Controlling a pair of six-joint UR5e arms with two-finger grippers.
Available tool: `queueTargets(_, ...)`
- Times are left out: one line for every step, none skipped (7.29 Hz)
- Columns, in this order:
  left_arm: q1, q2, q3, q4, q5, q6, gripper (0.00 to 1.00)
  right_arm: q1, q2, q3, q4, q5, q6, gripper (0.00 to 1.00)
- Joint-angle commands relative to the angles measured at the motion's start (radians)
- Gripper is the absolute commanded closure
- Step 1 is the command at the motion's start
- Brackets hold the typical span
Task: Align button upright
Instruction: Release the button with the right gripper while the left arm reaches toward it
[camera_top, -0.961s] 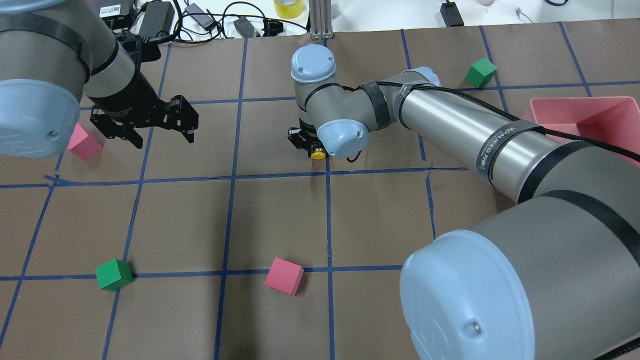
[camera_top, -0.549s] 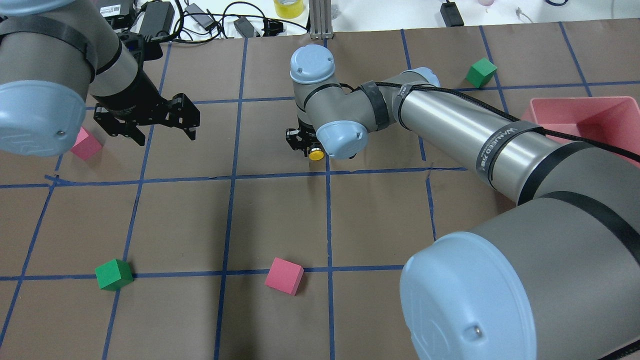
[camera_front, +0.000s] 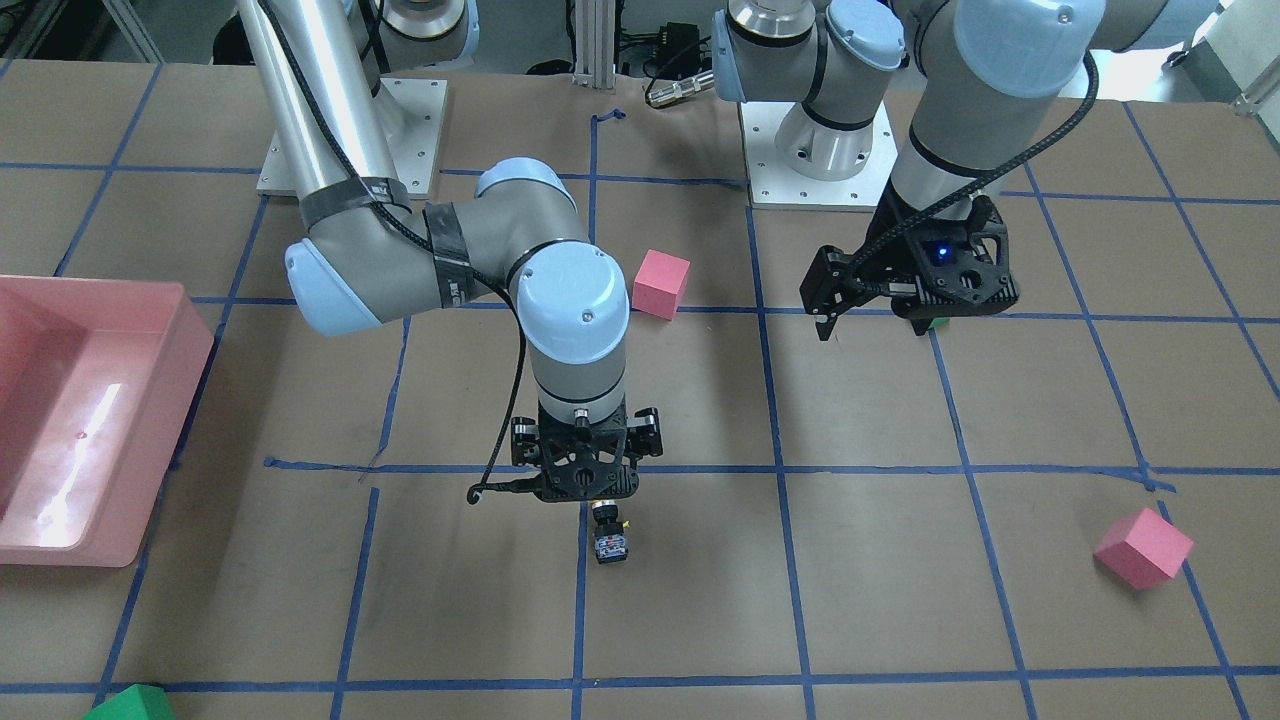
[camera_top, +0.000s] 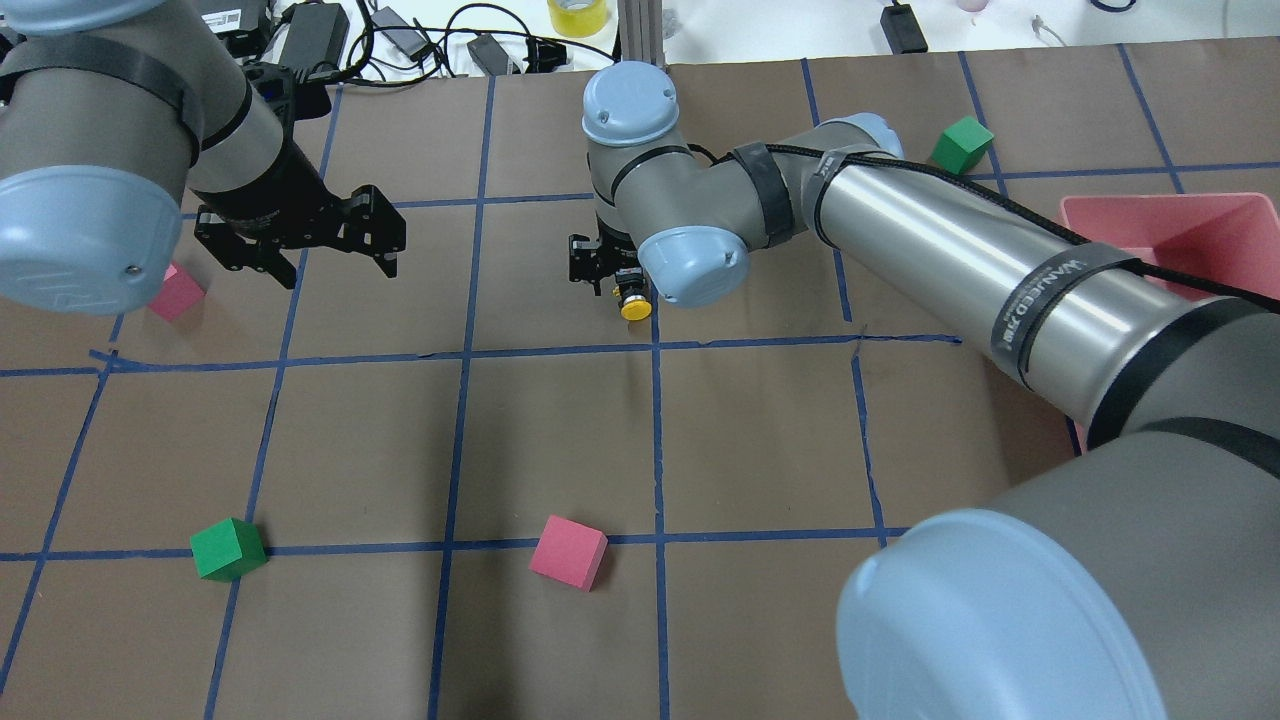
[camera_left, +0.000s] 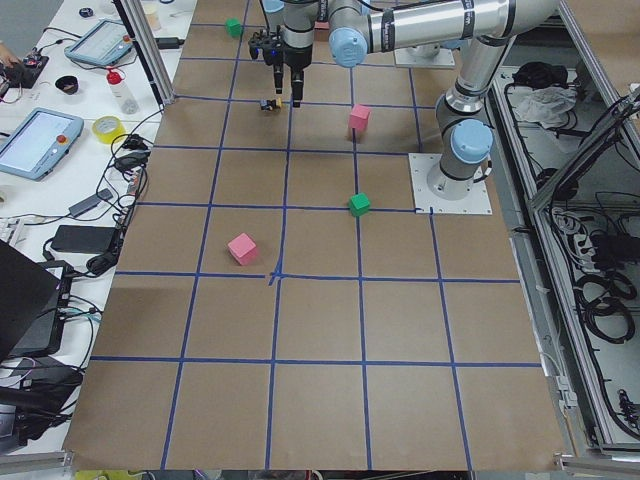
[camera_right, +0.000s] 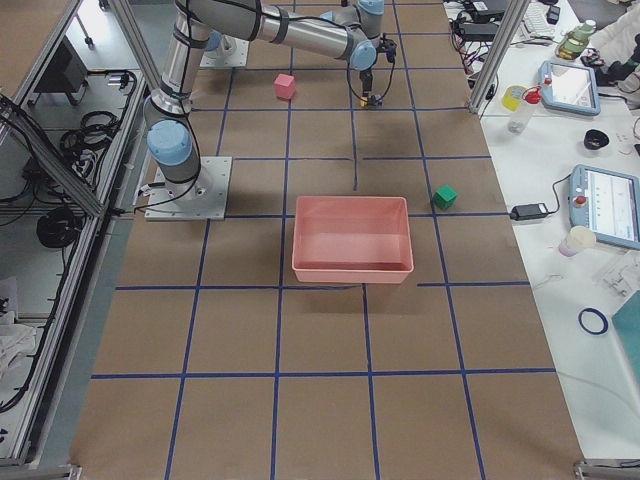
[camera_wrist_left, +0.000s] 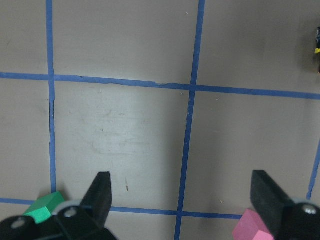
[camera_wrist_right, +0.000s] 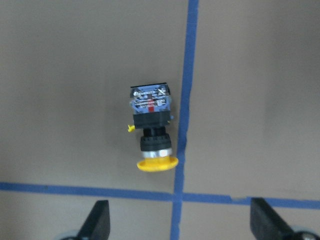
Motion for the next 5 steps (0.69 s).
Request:
queueTargets(-0.061, -0.014, -0.115, 0.241, 0.017, -0.059, 0.00, -0.146, -0.142, 0.045, 0.095, 0.008, -0.220, 0.00)
queueTargets(-0.090, -0.022, -0.176, 0.366, 0.020, -0.088, 0.00, -0.246, -0.217, 0.048, 0.147, 0.011, -0.293, 0.00)
queueTargets(-0.127, -0.041, -0.230, 0.492, 0.033, -0.142, 0.00, -0.285, -0.275, 0.048, 0.172, 0.000, -0.301, 0.00)
queueTargets(-0.177, -0.077, -0.246, 0.558, 0.094, -0.173, 0.00, -0.285, -0.343, 0.044, 0.286, -0.003, -0.298, 0.00)
queueTargets(-0.219, -0.122, -0.247, 0.639, 0.105, -0.191, 0.00, -0.284, -0.399, 0.035, 0.378, -0.003, -0.298, 0.00)
